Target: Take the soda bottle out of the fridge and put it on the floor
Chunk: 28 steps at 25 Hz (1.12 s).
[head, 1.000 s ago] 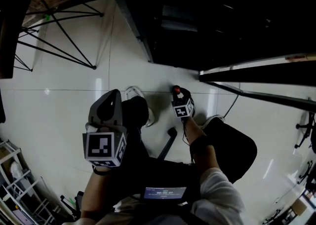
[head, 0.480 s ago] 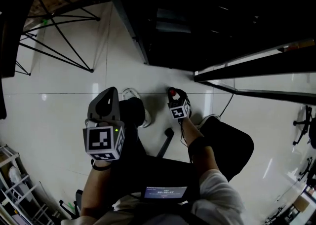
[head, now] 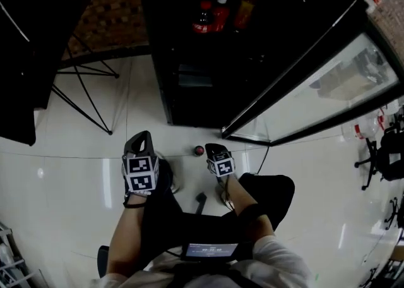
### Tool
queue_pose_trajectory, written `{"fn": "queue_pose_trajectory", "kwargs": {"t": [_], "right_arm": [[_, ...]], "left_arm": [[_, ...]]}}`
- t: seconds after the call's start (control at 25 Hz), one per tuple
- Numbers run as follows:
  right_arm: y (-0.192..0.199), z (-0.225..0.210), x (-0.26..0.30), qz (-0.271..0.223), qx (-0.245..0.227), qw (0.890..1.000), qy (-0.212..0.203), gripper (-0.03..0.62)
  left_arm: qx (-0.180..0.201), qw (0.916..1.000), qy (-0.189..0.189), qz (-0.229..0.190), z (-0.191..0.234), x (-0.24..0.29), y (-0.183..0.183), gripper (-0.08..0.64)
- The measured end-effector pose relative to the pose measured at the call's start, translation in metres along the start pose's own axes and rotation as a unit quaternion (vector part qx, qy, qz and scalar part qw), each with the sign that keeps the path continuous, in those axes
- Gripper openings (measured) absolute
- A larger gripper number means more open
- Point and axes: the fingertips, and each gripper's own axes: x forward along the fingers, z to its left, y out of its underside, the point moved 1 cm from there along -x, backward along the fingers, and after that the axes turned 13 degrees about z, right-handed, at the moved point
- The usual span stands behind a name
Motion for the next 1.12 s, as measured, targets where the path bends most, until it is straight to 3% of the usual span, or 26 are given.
{"fn": "queue_pose_trajectory", "kwargs": {"t": [0.2, 0.36, 0.6, 0.84, 1.12], "right_arm": [[-0.051, 0.011, -0.085, -0.049, 0.002, 0.999, -0.002, 0.018], [-0.078, 0.015, -0.172, -0.096, 0.037, 0.995, 0.006, 0.018], [-0.123, 0.008, -0.279, -0.196, 0.067, 0.978, 0.024, 0.018], [-0.121, 0.007, -0.328, -0.234, 0.105, 0.966, 0.041, 0.017], [-0.122, 0.011, -0.348, -0.244, 0.094, 0.963, 0.059, 0.017]], "left_arm": [[-0.009, 0.9997, 0.020, 0.005, 0.000, -0.002, -0.007, 0.000], [-0.015, 0.9989, 0.038, 0.022, -0.007, -0.016, 0.002, 0.002], [-0.001, 0.9983, 0.047, -0.035, -0.029, -0.053, -0.033, 0.002], [-0.038, 0.9951, 0.068, -0.060, -0.037, -0.074, -0.064, 0.002], [-0.025, 0.9957, 0.059, -0.067, -0.035, -0.089, -0.069, 0.002]]}}
